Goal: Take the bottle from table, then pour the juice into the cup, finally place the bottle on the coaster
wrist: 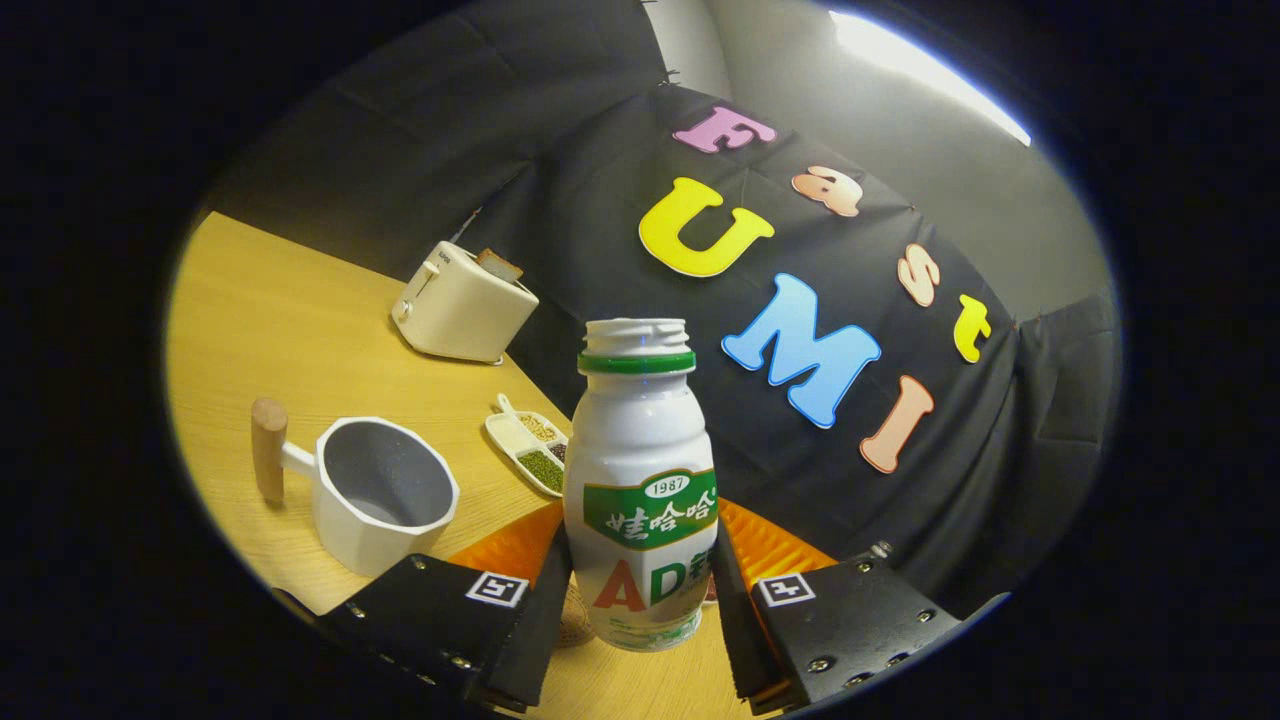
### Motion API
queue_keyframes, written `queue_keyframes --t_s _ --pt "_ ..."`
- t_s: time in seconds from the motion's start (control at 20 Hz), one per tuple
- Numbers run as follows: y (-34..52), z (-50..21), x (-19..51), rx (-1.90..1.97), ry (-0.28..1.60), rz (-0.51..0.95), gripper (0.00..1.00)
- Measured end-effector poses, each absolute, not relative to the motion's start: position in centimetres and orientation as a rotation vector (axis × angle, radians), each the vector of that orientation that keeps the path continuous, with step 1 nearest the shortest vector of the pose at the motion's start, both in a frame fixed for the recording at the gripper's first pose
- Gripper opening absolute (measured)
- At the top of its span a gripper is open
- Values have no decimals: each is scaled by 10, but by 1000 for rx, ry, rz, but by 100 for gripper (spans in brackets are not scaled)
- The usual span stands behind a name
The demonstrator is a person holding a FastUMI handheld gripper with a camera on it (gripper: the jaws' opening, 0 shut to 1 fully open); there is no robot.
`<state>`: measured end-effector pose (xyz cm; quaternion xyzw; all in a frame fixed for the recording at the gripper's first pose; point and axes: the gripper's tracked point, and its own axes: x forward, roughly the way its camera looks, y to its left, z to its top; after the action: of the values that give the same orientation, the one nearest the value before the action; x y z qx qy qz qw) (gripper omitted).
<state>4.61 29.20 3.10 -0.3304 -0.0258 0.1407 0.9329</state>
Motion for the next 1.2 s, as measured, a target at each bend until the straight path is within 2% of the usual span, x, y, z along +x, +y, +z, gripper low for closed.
queue_keyframes --t_s 0.9,1.2 --pt "294 7 72 -122 41 381 68" --pt "291 0 84 -22 47 362 69"
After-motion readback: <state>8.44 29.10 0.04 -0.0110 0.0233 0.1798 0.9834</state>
